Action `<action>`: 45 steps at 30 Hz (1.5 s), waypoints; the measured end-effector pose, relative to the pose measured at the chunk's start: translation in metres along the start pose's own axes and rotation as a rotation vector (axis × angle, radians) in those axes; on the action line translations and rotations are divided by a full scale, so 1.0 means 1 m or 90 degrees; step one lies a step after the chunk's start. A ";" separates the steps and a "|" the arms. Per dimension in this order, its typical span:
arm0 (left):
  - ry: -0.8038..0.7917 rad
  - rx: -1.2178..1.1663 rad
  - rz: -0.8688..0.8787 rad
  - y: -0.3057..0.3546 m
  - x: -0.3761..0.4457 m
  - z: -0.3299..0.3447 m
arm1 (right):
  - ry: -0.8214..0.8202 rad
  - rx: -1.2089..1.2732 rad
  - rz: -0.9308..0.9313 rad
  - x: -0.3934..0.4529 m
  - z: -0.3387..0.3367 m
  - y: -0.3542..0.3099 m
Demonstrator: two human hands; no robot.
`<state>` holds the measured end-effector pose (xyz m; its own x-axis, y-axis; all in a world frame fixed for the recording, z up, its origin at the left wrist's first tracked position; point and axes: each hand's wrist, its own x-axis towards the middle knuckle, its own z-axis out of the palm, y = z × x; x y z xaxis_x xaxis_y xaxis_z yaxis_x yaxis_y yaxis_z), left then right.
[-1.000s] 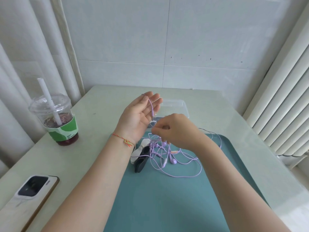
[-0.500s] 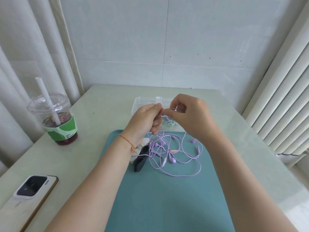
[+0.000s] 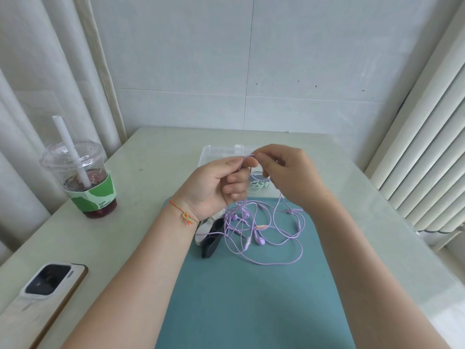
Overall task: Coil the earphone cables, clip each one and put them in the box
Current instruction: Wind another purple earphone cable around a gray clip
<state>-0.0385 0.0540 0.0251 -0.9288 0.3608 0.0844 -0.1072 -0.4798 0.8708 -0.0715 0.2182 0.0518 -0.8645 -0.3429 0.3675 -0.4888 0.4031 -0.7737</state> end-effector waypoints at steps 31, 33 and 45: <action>0.182 -0.200 0.195 0.010 0.003 -0.004 | -0.180 -0.168 0.019 -0.012 0.021 -0.007; 0.220 -0.105 0.218 0.006 0.005 -0.007 | -0.149 -0.180 0.000 -0.013 0.017 -0.010; 0.160 0.201 0.051 -0.008 0.006 0.005 | -0.011 -0.119 -0.037 -0.004 -0.001 -0.008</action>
<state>-0.0409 0.0643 0.0212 -0.9918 0.1067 0.0706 0.0463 -0.2145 0.9756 -0.0636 0.2170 0.0571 -0.8331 -0.3839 0.3982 -0.5521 0.5320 -0.6420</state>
